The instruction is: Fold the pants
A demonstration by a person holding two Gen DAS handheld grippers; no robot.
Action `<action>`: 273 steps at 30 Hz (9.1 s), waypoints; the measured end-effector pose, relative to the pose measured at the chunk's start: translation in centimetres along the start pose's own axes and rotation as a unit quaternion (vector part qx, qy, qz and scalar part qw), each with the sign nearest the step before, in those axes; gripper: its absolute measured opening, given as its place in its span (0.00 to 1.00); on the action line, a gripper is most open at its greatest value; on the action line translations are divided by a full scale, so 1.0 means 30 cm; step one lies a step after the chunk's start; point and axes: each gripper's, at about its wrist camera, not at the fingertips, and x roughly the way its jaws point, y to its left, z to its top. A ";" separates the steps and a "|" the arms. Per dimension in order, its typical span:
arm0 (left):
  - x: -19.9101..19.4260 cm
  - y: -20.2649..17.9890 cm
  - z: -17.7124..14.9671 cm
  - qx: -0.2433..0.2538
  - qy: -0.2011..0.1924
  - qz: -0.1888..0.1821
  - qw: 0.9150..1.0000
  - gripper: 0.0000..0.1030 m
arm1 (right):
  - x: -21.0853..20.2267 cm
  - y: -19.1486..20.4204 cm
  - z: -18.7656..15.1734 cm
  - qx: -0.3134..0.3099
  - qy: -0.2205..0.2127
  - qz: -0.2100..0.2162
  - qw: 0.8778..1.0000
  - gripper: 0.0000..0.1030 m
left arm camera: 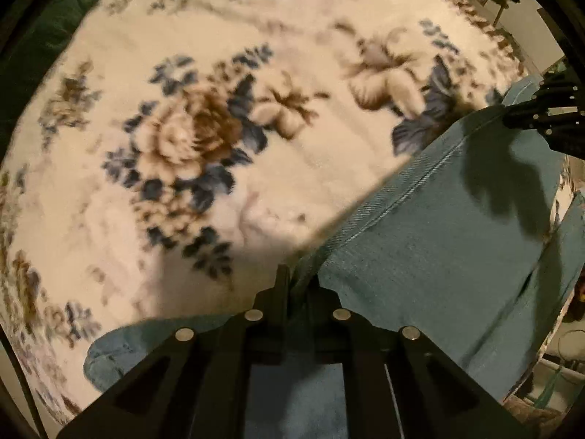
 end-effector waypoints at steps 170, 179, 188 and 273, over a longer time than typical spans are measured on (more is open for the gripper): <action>0.062 -0.072 -1.520 -0.641 -0.070 -0.038 0.763 0.20 | -0.024 0.621 -1.260 0.538 0.015 0.253 0.804 0.05; -0.024 -0.046 -1.531 -0.649 -0.085 -0.064 0.753 0.34 | 0.043 0.610 -1.227 0.513 0.064 0.286 0.807 0.42; -0.003 0.100 -1.699 -0.723 -0.126 -0.073 0.675 0.60 | -0.111 0.732 -1.043 0.420 0.029 0.293 0.859 0.56; 0.130 0.167 -1.599 -0.685 -0.078 -0.110 0.716 0.65 | 0.160 1.327 -0.815 0.457 0.141 0.443 0.759 0.44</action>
